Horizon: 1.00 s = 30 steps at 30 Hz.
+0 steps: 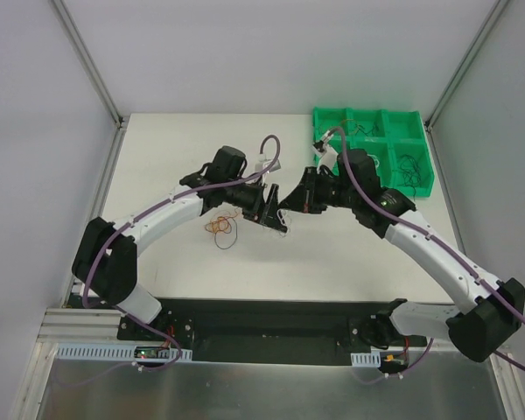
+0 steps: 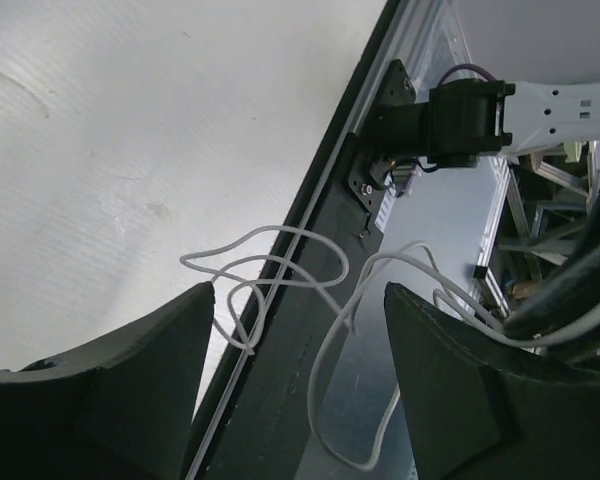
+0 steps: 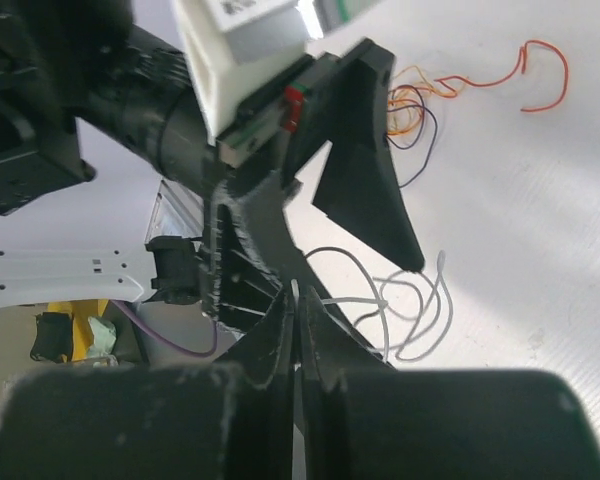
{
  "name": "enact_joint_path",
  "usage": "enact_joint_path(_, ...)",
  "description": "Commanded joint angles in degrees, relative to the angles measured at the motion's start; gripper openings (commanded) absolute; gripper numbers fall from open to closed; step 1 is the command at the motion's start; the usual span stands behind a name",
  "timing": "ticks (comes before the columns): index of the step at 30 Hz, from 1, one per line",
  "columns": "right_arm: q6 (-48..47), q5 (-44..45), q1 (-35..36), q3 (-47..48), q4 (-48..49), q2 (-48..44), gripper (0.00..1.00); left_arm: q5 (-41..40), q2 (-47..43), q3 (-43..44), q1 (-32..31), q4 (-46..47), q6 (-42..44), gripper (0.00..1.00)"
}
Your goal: Untangle the cables
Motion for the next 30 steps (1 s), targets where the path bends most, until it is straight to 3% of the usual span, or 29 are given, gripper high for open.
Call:
enact_joint_path(1,1.80,-2.81,0.09,3.51,3.20,-3.50,0.00,5.33,1.64,1.70,-2.36,5.59,-3.00,0.66)
enact_joint_path(12,4.35,-2.90,0.27,7.55,5.66,-8.51,0.01,0.59,7.79,4.25,-2.54,5.68,-6.78,0.28)
enact_joint_path(17,2.24,-1.67,0.18,16.05,1.19,-9.22,0.00,-3.36,11.30,3.81,-2.02,3.05,-5.46,0.18)
enact_joint_path(20,-0.22,0.26,0.09,22.30,-2.07,-8.87,0.00,-6.69,12.54,3.02,-1.05,0.50,-5.11,0.00)
enact_joint_path(30,-2.15,1.58,-5.52,28.65,-3.83,-6.32,0.00,-7.85,8.60,1.26,3.78,-3.63,-4.14,0.00)
